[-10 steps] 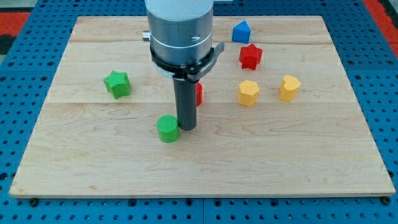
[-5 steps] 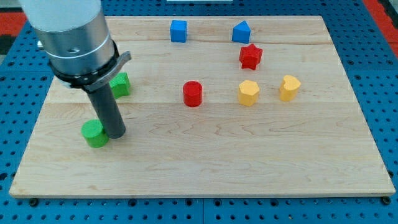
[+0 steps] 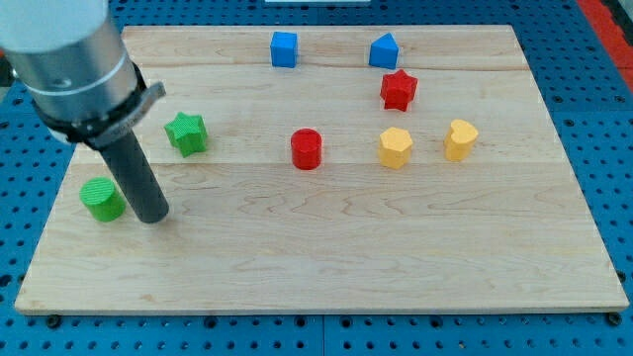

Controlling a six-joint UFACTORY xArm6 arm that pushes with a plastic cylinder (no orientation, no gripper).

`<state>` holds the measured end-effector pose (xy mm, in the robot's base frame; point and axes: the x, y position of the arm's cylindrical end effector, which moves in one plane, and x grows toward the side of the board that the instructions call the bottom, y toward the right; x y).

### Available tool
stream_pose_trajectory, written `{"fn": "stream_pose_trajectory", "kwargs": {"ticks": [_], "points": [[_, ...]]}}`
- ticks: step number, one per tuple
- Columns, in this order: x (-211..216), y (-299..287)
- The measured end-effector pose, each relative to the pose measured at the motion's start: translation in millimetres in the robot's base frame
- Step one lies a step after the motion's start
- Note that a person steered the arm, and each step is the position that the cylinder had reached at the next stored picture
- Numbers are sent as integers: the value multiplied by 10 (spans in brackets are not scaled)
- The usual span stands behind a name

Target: Move the green circle towards the top left

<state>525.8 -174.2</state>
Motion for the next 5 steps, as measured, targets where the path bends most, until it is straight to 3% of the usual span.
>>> {"fn": "stream_pose_trajectory", "kwargs": {"ticks": [1, 3, 5], "points": [[287, -473], [-491, -565], [-768, -561]]}}
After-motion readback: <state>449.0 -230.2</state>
